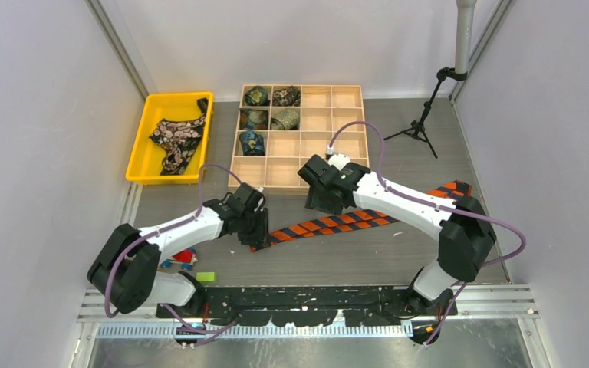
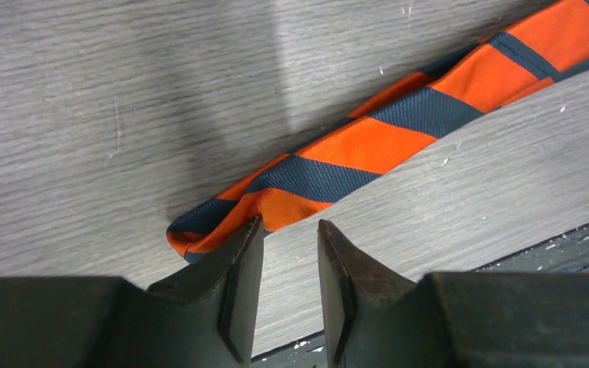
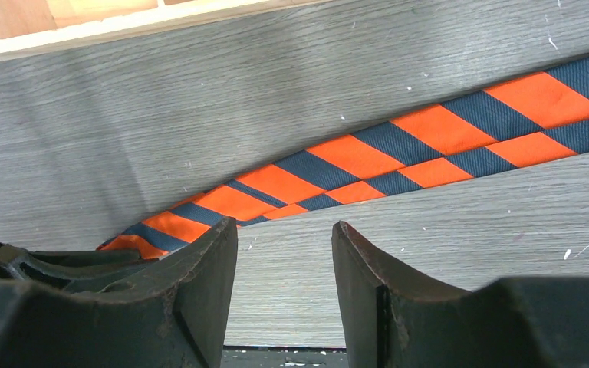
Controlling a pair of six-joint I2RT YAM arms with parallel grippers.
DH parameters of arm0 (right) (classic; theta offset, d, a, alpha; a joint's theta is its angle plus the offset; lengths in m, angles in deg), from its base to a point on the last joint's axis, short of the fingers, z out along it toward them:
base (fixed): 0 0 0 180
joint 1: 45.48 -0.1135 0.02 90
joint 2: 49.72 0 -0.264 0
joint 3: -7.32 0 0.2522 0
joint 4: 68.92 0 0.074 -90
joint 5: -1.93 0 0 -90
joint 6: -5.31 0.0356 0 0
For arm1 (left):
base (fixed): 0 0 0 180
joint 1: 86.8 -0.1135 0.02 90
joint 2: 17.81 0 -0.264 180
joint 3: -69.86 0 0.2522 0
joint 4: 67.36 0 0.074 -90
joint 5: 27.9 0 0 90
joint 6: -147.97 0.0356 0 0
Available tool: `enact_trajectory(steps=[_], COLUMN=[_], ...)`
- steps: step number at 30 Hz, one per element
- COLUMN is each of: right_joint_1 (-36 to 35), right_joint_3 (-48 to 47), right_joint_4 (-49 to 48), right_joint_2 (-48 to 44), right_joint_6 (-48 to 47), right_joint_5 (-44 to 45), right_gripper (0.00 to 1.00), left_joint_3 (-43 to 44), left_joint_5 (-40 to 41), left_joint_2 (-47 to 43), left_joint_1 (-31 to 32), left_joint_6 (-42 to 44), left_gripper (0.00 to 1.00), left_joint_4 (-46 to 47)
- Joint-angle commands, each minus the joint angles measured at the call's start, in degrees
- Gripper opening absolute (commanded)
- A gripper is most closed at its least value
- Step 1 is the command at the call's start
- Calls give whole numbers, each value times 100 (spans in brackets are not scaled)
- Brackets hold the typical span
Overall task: Roll the ties
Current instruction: Flatten out the tie at the center of the board.
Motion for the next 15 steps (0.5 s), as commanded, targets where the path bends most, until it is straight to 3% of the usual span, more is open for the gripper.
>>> enact_trajectory(steps=[1, 5, 11, 15], right_joint_1=[10, 16, 12, -1], right_joint_3=[89, 120, 225, 432], right_joint_4=[-191, -198, -469, -995], right_joint_2=[-276, -335, -549, -765], right_joint_6=[-43, -59, -294, -510], right_joint_5=[112, 105, 73, -52], right_gripper=[53, 53, 53, 53], left_joint_3=[-87, -18, 349, 656], left_joint_5=[309, 219, 109, 726], left_joint_2=[211, 278, -392, -879], left_joint_1=[-52, -65, -66, -67], left_joint_6=[62, 37, 1, 135], left_gripper=[34, 32, 34, 42], left_joint_4=[405, 319, -388, -999])
